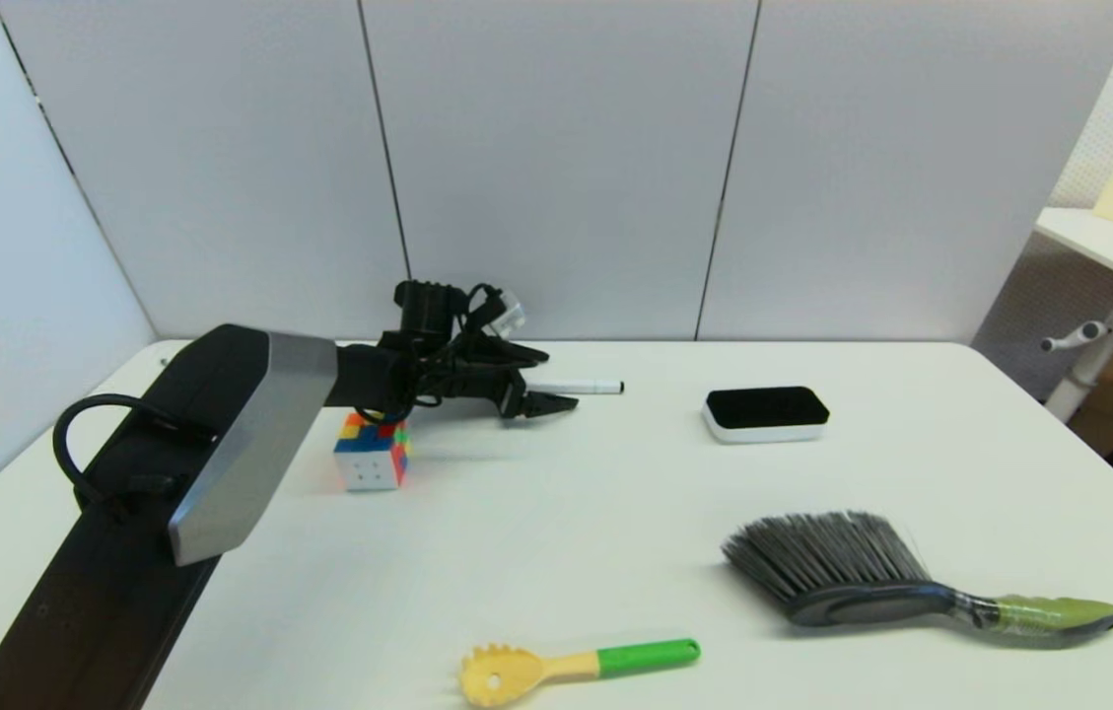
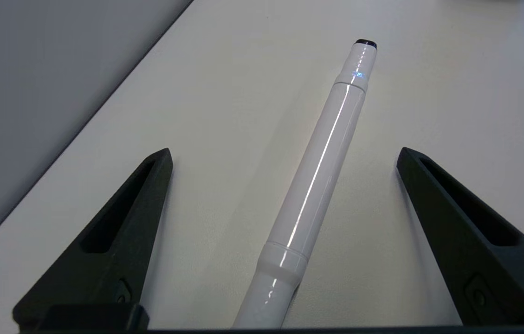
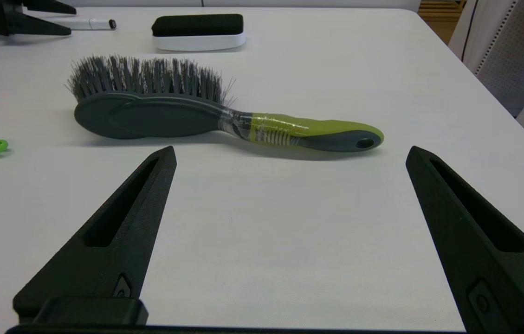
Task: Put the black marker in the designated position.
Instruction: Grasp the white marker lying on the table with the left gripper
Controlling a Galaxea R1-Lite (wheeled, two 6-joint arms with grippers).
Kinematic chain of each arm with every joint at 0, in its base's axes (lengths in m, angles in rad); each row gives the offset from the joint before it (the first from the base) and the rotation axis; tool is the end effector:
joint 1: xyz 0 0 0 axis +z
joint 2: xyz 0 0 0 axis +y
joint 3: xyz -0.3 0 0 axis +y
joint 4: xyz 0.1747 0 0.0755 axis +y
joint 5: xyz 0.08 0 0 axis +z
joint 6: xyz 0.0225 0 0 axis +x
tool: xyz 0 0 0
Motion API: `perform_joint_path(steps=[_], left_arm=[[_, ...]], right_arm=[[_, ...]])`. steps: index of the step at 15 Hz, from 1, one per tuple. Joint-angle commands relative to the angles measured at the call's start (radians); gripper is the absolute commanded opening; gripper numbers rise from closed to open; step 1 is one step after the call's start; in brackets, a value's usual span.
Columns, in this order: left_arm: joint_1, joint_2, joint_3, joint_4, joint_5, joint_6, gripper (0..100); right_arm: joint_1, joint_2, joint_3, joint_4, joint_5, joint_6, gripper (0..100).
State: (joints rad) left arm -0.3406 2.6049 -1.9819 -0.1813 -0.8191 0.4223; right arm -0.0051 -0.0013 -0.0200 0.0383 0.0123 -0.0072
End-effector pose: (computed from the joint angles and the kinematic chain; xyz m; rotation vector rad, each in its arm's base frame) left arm 0.4940 -0.1925 0.0720 0.2572 0.2054 -1.2129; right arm -0.0245 0.0004 0.0771 -0.0071 0.0170 0.0073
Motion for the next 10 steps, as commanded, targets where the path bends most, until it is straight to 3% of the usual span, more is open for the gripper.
perform_joint_path(steps=[1,7,8,10], left_arm=[[-0.001,0.007,0.000,-0.004,-0.005,0.003,100],[0.000,0.006,0.000,-0.009,-0.005,0.003,100],[0.000,0.004,0.000,-0.009,-0.005,0.004,0],[0.000,0.003,0.000,-0.007,-0.005,0.006,0]], right_arm=[[-0.001,-0.002,0.000,0.000,0.000,0.000,100],[0.001,-0.002,0.000,0.000,0.000,0.000,100],[0.001,-0.002,0.000,0.000,0.000,0.000,100],[0.001,0.001,0.000,0.000,0.000,0.000,100]])
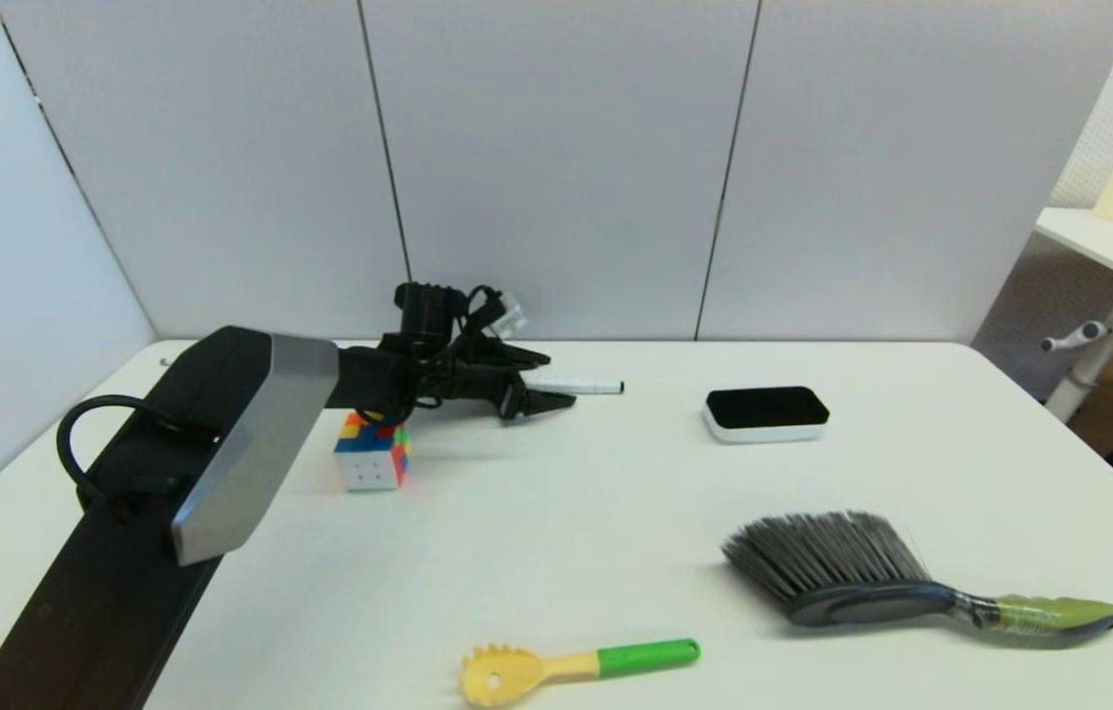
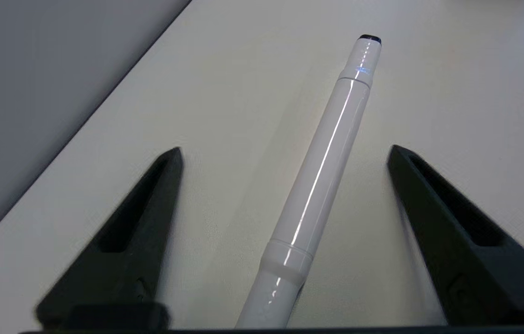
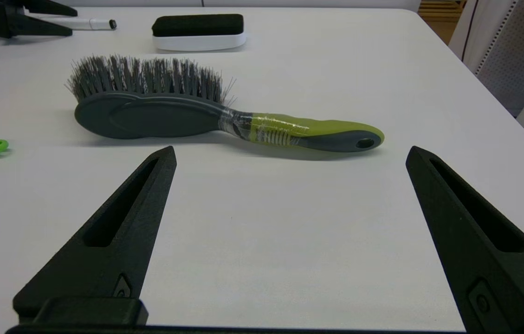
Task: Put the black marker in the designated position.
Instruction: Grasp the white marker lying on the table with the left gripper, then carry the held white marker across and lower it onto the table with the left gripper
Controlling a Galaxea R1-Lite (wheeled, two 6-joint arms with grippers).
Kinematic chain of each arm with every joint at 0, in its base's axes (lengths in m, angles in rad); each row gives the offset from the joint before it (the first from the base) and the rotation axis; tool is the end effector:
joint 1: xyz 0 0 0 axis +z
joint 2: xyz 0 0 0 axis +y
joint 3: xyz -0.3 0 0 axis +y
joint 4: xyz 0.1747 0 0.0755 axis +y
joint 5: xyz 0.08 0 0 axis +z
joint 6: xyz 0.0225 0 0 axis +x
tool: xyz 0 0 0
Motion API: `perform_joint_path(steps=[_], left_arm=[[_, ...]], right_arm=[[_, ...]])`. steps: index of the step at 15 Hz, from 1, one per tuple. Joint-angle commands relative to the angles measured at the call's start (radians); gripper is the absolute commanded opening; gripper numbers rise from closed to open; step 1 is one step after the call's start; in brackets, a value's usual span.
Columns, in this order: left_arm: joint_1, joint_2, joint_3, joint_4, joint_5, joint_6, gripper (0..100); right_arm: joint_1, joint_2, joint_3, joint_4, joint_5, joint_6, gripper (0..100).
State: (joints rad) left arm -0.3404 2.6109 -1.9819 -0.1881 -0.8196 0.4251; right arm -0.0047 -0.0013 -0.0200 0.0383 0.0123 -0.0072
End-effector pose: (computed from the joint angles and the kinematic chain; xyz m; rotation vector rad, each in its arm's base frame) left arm 0.4947 -0.1927 0.0694 0.2597 0.2028 -1.2134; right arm -0.0245 0.0004 0.0771 -0.0071 0.0170 0.0077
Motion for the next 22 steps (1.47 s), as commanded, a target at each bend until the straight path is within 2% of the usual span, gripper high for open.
perform_joint_path(steps=[1,15,18,22], left_arm=[[0.000,-0.003,0.000,-0.001,-0.004,0.003,0],[-0.003,-0.089,0.011,0.012,-0.001,0.007,0],[-0.051,-0.172,0.011,0.110,-0.003,0.014,0],[-0.200,-0.296,0.020,0.272,0.005,0.057,0]], right_arm=[[0.000,-0.002,0.000,0.000,0.000,0.000,100],[0.000,0.001,0.000,0.000,0.001,0.000,100],[-0.001,-0.002,0.000,0.000,0.000,0.000,100],[0.000,0.001,0.000,0.000,0.000,0.000,100]])
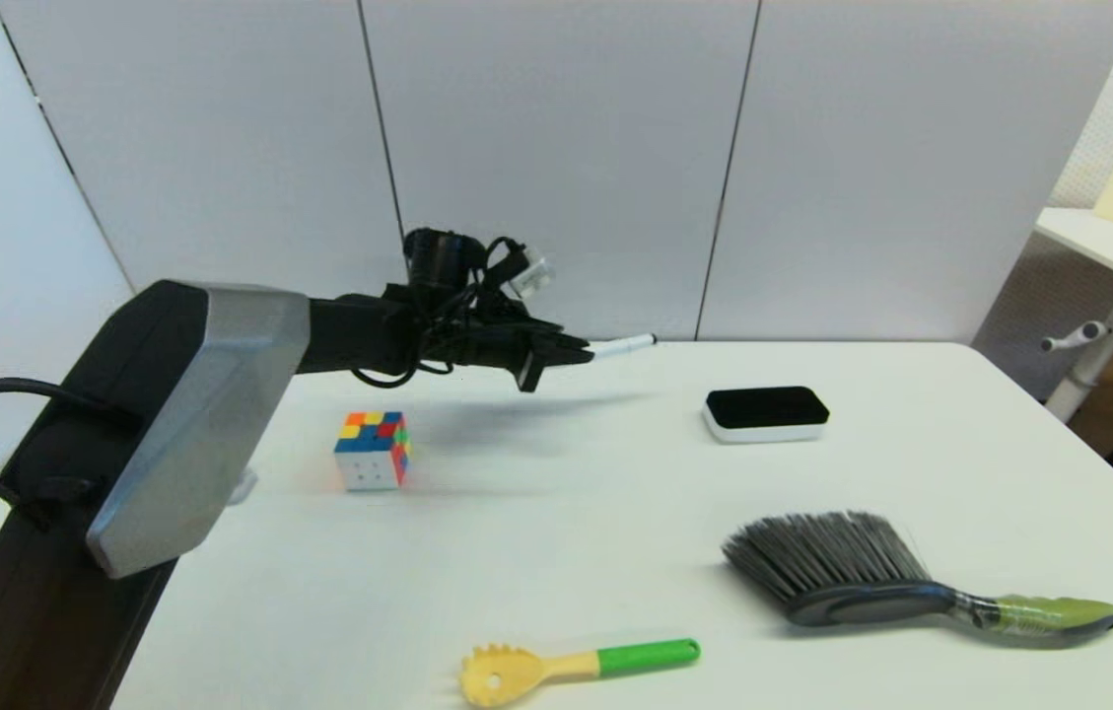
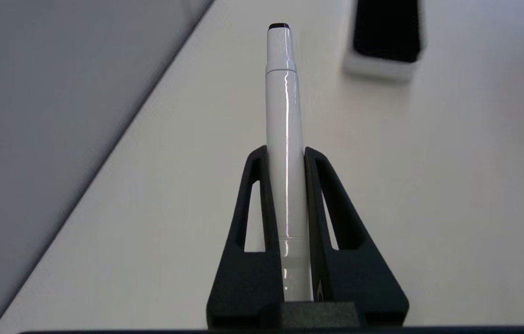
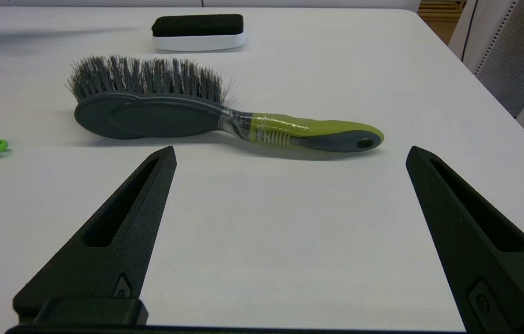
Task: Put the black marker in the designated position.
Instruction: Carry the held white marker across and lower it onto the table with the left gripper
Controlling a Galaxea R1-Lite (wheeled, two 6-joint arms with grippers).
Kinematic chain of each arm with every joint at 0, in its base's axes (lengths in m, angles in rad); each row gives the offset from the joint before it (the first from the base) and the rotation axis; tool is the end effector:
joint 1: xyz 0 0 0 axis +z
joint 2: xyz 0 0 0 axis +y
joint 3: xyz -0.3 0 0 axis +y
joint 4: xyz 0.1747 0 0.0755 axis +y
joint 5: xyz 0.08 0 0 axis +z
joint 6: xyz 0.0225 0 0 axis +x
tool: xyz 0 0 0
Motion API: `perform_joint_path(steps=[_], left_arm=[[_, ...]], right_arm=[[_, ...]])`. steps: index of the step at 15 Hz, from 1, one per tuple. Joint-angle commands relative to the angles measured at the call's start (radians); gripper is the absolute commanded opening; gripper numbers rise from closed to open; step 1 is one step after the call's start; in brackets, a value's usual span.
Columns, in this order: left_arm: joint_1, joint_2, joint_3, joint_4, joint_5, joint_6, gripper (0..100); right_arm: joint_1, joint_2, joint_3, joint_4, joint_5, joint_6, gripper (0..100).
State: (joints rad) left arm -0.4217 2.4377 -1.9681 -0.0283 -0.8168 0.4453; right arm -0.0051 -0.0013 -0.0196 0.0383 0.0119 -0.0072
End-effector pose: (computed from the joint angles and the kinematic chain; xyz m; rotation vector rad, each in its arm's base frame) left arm 0.4540 -0.2216 0.1417 0.2881 0.1818 -1.2939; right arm -0.0244 0.0004 0.0770 -0.0071 0.0174 0.0069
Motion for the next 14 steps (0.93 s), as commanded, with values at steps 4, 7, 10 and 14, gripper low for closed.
perform_joint_path(steps=[4,7,10,14], left_arm=[[-0.318,-0.131,0.009,0.162,0.064,0.052,0],[-0.419,-0.094,-0.003,0.145,0.116,0.047,0],[-0.453,-0.035,-0.003,0.079,0.131,0.049,0],[-0.448,0.029,-0.015,0.011,0.133,0.049,0]], right_arm=[[0.001,0.001,0.000,0.000,0.000,0.000,100],[0.001,-0.002,0.000,0.000,0.002,0.000,100],[0.001,-0.002,0.000,0.000,0.002,0.000,100],[0.001,0.001,0.000,0.000,0.002,0.000,100]])
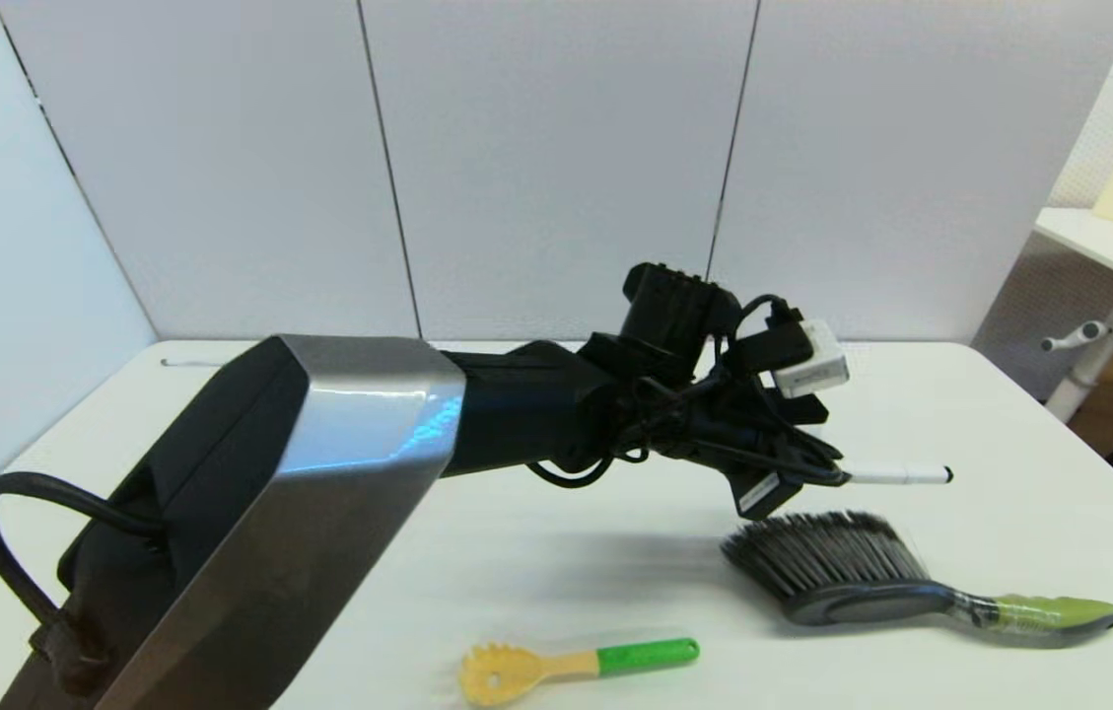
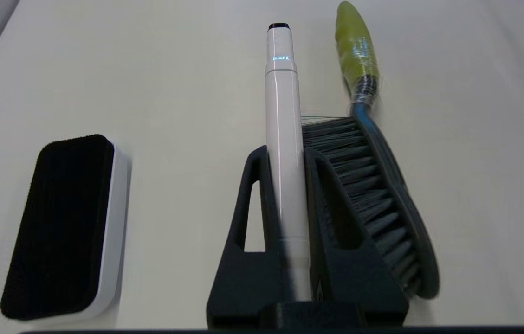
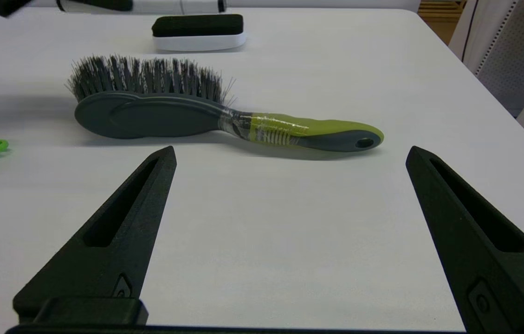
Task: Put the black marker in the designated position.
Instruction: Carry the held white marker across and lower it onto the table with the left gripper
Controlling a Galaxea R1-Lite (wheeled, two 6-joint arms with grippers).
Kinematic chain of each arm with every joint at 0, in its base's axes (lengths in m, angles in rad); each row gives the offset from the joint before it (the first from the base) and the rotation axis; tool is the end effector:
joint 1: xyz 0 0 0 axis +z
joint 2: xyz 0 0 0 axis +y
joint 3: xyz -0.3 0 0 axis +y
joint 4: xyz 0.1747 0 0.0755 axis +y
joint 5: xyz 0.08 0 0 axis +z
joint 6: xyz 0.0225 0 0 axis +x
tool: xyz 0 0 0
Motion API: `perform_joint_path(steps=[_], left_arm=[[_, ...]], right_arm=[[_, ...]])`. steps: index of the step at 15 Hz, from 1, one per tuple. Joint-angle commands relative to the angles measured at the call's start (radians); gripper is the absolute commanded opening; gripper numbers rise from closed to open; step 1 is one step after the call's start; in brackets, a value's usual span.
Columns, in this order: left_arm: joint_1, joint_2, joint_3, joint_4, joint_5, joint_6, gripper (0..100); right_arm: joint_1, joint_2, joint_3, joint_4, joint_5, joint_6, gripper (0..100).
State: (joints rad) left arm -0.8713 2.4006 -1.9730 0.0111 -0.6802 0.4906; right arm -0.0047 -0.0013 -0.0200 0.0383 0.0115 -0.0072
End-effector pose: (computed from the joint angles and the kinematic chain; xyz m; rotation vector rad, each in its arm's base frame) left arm 0.3110 -0.3916 0.1574 0.4266 0.0994 -1.6123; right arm -0.0245 0.0004 0.0771 -0.0071 0.0170 0.0069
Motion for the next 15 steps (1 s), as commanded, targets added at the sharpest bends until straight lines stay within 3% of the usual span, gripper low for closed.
perform_joint_path(steps=[1,15], left_arm=[[0.009,0.078,-0.012,-0.045,-0.004,0.000,0],[0.087,0.155,-0.014,-0.137,-0.009,-0.004,0]], right_arm=[[0.000,0.001,0.000,0.000,0.002,0.000,100],[0.000,-0.002,0.000,0.000,0.002,0.000,100]])
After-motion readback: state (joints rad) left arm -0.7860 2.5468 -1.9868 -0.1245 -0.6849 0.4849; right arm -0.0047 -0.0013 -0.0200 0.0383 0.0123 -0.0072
